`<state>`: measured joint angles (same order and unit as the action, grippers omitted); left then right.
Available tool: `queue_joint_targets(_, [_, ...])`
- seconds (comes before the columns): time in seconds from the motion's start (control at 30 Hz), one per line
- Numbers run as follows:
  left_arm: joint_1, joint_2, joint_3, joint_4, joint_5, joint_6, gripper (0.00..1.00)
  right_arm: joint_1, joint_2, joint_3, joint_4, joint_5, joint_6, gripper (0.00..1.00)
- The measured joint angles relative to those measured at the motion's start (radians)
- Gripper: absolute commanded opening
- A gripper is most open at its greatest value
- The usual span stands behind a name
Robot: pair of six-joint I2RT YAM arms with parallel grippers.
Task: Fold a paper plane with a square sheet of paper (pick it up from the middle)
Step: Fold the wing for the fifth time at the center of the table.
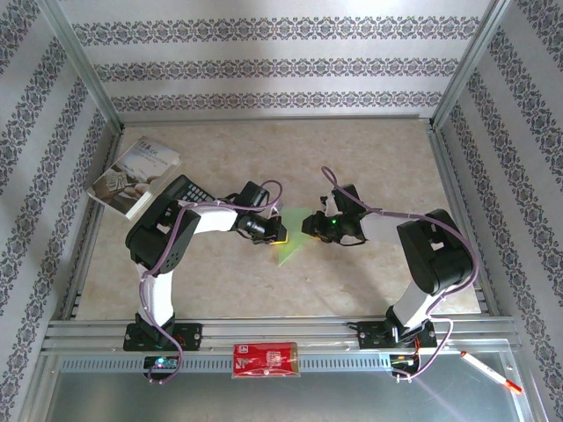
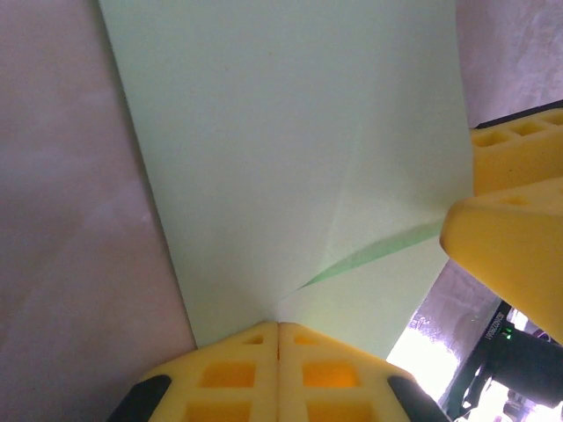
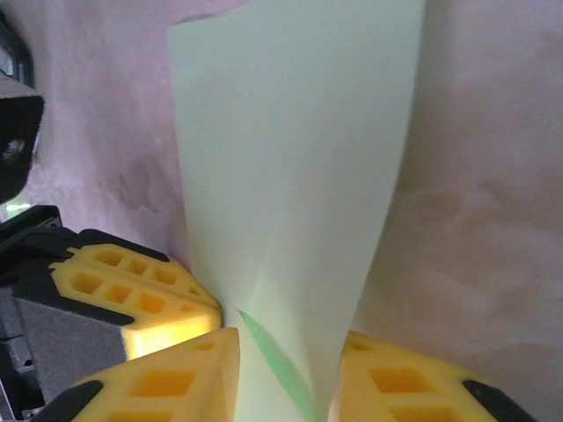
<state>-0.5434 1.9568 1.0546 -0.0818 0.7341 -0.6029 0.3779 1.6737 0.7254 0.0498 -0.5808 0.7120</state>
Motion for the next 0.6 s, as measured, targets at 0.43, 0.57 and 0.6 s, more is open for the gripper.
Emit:
queue_joint_targets(0.43, [-0.048, -0.187, -0.147, 0.031, -0.134, 0.079, 0.36, 0.072, -0.143, -0.057, 0.003, 0.096, 0.182, 0.0])
queue_joint_targets(0.57, [-0.13, -0.3, -0.206, 0.046, -0.255, 0.152, 0.45, 0.095, -0.176, -0.078, 0.004, 0.122, 0.245, 0.0])
queue_joint_targets(0.6, [-0.162, -0.325, -0.211, 0.046, -0.295, 0.18, 0.48, 0.098, -0.184, -0.085, 0.004, 0.126, 0.261, 0.0])
